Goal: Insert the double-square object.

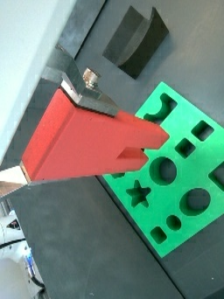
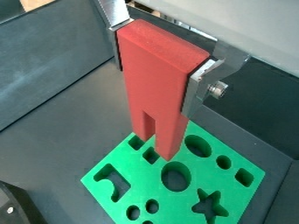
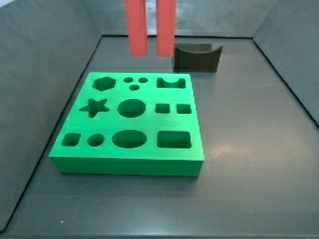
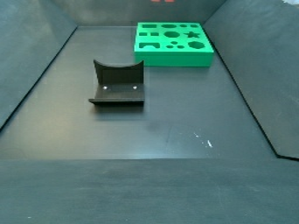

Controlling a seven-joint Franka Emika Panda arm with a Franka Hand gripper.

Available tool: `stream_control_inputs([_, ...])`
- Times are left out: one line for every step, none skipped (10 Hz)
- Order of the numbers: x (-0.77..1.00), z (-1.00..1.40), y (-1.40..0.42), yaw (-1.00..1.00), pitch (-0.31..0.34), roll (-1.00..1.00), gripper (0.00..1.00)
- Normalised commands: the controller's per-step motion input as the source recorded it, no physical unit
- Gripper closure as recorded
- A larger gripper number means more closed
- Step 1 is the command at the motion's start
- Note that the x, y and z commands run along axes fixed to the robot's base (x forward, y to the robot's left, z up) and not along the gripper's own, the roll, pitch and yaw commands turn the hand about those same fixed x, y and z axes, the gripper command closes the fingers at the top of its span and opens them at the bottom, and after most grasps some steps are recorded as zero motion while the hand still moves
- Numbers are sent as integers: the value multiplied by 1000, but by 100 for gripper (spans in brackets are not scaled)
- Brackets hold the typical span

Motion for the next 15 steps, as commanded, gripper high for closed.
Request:
stream_control_inputs([0,-60,-123,0,-7,-39,100])
stream_control_inputs([251,-431,-34,0,-83,0,100])
stream_control_inputs([600,-803,-160,86,-89,174,100])
stream_control_inputs([577,-766,-131,114,-91,181,100])
stream_control_inputs([643,-706,-163,77,0,266,100])
stream_control_inputs([491,-574,-163,157,23,326,100])
stream_control_inputs([140,-574,-120,177,0,306,100])
stream_control_inputs([23,-549,-111,40,-50,150,100])
stream_control_inputs([0,-417,-34,9,-69,56,100])
stream_control_inputs([-17,-306,0,0,-60,0,100])
stream_control_inputs([9,-291,0,0,-30,-51,100])
stream_control_inputs([106,-291,0,0,-11,-73,100])
stream_control_inputs([160,-291,0,0,-7,-93,100])
stream_control_inputs([157,-283,0,0,-13,-110,100])
stream_control_inputs([134,-189,-23,0,-23,-116,100])
